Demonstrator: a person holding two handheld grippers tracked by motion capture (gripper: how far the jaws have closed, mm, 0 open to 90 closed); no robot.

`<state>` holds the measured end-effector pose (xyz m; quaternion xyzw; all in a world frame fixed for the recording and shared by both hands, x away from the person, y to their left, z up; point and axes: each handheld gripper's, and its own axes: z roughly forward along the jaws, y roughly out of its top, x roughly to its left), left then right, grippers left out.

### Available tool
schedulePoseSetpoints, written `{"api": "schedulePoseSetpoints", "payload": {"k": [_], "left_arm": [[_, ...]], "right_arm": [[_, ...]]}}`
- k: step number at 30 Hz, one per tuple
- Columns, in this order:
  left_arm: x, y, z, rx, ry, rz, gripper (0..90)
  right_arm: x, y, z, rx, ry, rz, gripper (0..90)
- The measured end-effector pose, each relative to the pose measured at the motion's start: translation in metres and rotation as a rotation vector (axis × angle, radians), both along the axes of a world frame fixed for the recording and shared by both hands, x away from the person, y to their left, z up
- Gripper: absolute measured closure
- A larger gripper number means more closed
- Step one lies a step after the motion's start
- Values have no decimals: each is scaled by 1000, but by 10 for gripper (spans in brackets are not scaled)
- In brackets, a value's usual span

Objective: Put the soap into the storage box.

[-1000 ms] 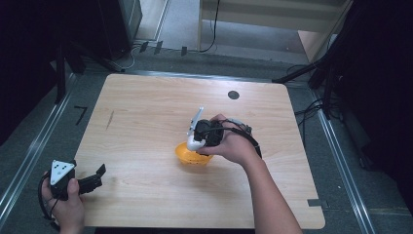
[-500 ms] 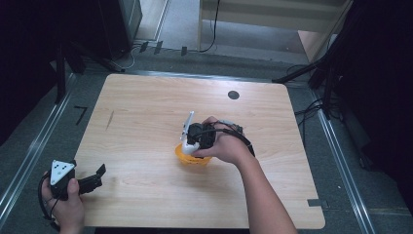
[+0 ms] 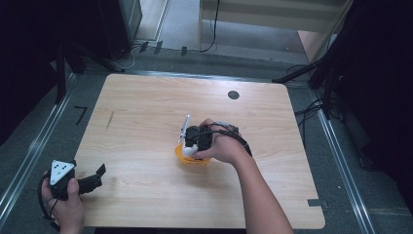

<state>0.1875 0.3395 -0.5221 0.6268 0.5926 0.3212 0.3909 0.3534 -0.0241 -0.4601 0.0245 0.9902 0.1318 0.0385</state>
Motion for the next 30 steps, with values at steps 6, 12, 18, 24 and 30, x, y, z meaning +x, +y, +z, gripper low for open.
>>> {"api": "schedulePoseSetpoints", "payload": {"k": [6,12,18,24,30], "left_arm": [[0,0,0,-2,-3,0,0],[0,0,0,-3,-4,0,0],[0,0,0,-3,-4,0,0],[0,0,0,-2,-4,0,0],[0,0,0,0,-3,0,0]], "right_arm": [[1,1,-3,-14,-3,5,508],[2,1,-5,-8,19,-2,464],[4,-7,11,63,23,-37,454],[4,-23,17,76,15,-68,449],[3,-42,22,104,22,-122,421]]}}
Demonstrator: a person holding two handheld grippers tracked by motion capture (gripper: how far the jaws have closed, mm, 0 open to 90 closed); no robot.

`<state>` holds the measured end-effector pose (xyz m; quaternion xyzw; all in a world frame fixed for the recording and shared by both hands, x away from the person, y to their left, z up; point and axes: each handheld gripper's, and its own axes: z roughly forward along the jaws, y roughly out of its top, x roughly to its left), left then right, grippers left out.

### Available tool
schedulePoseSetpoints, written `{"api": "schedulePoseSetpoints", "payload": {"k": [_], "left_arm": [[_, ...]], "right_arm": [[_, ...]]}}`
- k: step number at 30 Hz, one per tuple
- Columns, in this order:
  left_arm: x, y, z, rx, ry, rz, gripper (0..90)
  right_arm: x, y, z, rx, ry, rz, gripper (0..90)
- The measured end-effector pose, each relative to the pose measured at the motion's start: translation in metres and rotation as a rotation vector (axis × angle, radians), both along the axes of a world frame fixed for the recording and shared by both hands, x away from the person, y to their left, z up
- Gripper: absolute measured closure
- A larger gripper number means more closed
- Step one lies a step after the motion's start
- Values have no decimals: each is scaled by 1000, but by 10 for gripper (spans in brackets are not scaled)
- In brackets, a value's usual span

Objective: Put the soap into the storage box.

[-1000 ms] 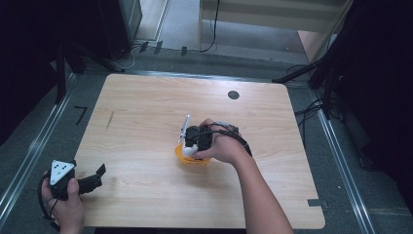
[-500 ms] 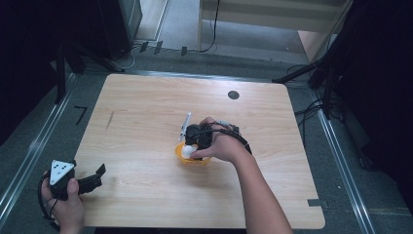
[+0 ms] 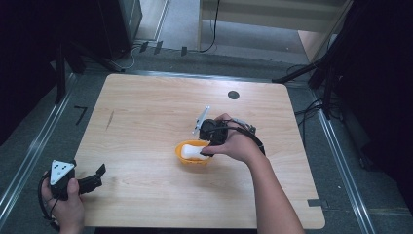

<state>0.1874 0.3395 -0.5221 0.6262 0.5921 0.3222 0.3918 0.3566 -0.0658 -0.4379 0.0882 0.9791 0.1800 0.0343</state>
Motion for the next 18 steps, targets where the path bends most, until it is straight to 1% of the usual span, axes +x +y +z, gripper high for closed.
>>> {"api": "schedulePoseSetpoints", "payload": {"k": [4,9,12,15,18], "left_arm": [[0,0,0,3,2,0,0],[0,0,0,4,3,-1,0],[0,0,0,4,3,-1,0],[0,0,0,5,3,-2,0],[0,0,0,5,2,-1,0]], "right_arm": [[-2,-12,1,19,3,-37,380],[-4,-26,1,50,-4,-90,282],[-6,-34,0,64,2,-126,213],[-7,-42,-1,80,-8,-161,145],[-8,-50,-2,97,-13,-186,112]]}}
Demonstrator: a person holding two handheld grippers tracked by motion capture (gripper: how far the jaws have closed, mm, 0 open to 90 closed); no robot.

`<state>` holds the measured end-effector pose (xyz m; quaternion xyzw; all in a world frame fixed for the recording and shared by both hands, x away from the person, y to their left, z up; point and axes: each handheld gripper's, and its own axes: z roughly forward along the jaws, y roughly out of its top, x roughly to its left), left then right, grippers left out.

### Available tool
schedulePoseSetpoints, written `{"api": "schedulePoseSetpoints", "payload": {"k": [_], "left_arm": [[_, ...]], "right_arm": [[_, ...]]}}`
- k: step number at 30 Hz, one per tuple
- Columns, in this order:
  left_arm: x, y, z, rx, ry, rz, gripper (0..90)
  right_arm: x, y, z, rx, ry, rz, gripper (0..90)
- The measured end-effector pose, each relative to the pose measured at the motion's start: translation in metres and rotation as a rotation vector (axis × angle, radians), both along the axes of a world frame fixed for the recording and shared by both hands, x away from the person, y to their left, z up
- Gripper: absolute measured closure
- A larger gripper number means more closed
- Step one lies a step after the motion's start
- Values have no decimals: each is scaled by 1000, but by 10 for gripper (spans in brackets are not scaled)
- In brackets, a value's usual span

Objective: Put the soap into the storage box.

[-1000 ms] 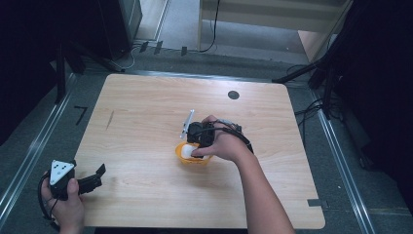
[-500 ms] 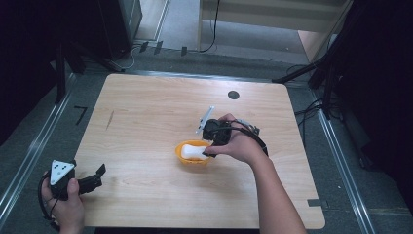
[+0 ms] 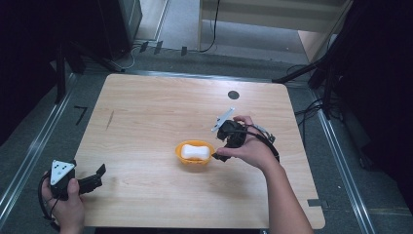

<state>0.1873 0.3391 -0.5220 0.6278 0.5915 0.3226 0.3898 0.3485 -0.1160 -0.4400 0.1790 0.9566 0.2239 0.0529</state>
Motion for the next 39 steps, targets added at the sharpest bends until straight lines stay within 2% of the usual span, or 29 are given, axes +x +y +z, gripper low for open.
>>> {"api": "schedulePoseSetpoints", "payload": {"k": [2,6,26,39], "left_arm": [[0,0,0,3,2,-1,0],[0,0,0,2,1,-1,0],[0,0,0,3,0,-1,0],[0,0,0,3,-2,1,0]], "right_arm": [[-2,-6,-1,13,2,-25,33],[-4,-14,-5,14,-2,-36,0],[-23,-62,-24,60,0,-156,0],[-38,-100,-40,105,-31,-260,0]]}}
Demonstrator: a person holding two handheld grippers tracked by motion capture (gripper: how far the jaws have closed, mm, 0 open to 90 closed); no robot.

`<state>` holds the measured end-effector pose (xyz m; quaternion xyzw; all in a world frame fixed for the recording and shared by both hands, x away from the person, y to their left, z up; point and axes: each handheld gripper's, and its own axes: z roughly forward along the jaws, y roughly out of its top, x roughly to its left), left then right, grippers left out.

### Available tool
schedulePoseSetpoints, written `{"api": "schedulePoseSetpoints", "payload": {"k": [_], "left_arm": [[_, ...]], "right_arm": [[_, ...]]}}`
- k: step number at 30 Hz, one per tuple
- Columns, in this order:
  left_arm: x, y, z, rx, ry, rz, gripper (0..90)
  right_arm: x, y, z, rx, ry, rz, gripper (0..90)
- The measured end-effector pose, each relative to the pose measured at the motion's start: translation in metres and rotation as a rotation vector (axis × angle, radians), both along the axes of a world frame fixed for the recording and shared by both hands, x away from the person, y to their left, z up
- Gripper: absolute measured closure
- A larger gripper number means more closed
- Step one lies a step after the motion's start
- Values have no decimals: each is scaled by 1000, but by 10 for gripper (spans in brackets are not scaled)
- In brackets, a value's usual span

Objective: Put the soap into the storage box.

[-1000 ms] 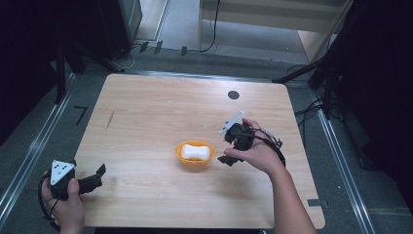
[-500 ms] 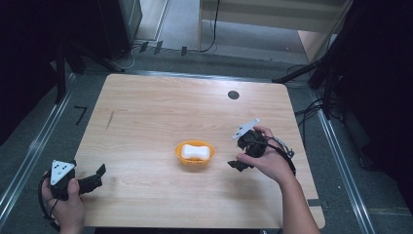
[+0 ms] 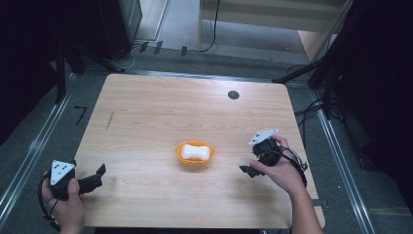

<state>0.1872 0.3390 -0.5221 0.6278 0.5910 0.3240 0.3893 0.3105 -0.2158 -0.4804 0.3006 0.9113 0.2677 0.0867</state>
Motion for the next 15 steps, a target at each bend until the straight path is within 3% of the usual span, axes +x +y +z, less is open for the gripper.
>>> {"api": "schedulePoseSetpoints", "payload": {"k": [15], "left_arm": [[0,0,0,-1,-2,0,0]], "right_arm": [[-17,-36,-14,38,-24,-100,0]]}}
